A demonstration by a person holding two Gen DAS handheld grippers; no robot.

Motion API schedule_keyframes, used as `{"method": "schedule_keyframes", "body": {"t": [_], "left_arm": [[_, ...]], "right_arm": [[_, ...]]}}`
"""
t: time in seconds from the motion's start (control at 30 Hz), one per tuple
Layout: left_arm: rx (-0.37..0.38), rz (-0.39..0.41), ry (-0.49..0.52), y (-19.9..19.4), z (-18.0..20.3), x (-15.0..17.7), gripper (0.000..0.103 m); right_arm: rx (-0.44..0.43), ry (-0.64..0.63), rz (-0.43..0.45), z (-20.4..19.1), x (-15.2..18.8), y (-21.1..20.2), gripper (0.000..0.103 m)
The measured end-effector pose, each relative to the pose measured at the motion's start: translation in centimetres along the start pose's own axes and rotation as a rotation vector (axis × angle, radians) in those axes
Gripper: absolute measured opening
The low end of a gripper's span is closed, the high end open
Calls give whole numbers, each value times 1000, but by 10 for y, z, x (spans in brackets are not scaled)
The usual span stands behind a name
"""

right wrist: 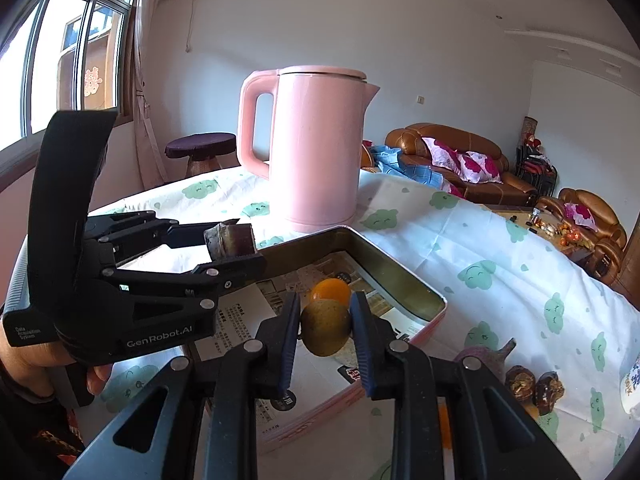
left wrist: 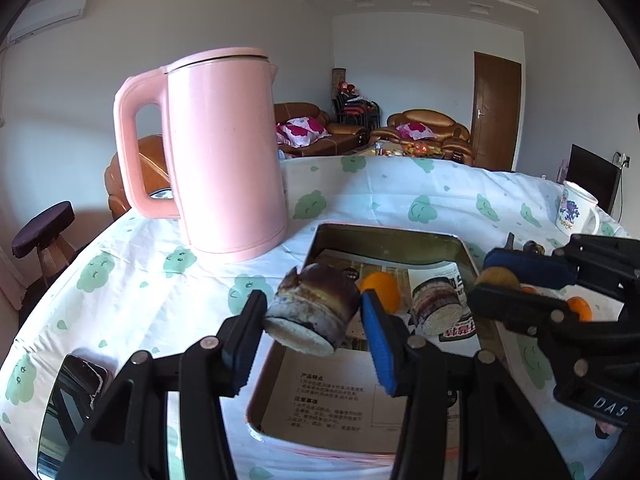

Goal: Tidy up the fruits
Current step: 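Carry the brown chunk over the tin with the left tool while the right tool carries the round fruit there, then open both tools to drop the brown chunk and round fruit into the tin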

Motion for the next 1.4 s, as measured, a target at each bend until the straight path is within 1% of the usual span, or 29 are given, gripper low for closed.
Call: {"method": "schedule_keyframes", "body": {"t": [0.37, 0.67, 0.83, 0.97, 1.0, 1.03, 1.07, 1.1, 1.13, 1.17, 1.27, 1.33, 1.4], "left_arm": [[-8, -36, 31, 10, 3, 4, 50], [4, -60, 49, 15, 6, 5, 50], [2, -66, 53, 16, 8, 5, 50], [-15, -58, 57, 15, 9, 5, 52], [-20, -53, 55, 14, 8, 5, 53], [-25, -49, 51, 13, 8, 4, 59], [-25, -43, 46, 13, 7, 4, 66], [-27, -36, 38, 11, 7, 4, 68], [-24, -29, 27, 9, 6, 3, 71], [-13, -19, 12, 5, 5, 2, 73], [-3, 11, -13, -5, 3, -1, 74], [12, 34, -31, -14, 4, -5, 77], [26, 55, -39, -22, 9, -8, 78]], "right_arm": [[-22, 18, -59, -3, 13, 19, 28], [-23, 28, -99, -1, 21, 31, 28], [-17, 34, -117, 0, 23, 34, 28], [-18, 51, -145, 3, 24, 39, 28], [-20, 52, -144, 3, 24, 39, 28], [-19, 52, -144, 2, 25, 39, 28], [-14, 51, -140, 2, 24, 38, 33], [0, 51, -132, 3, 24, 36, 36], [10, 51, -121, 4, 24, 33, 44], [20, 48, -109, 4, 24, 28, 48], [71, 49, -77, 13, 25, 7, 49], [100, 69, -51, 25, 29, -15, 49], [139, 100, -32, 39, 34, -37, 49]]}}
Point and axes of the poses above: each gripper's, at about its wrist camera, not at the fingertips, and y roughly the way its jaws point, z to its right, x to its underside, the point moved 5 cm from there along y, roughly the way its jaws point, and after that the axes turned 14 degrees about -x, right-handed, at the moved point
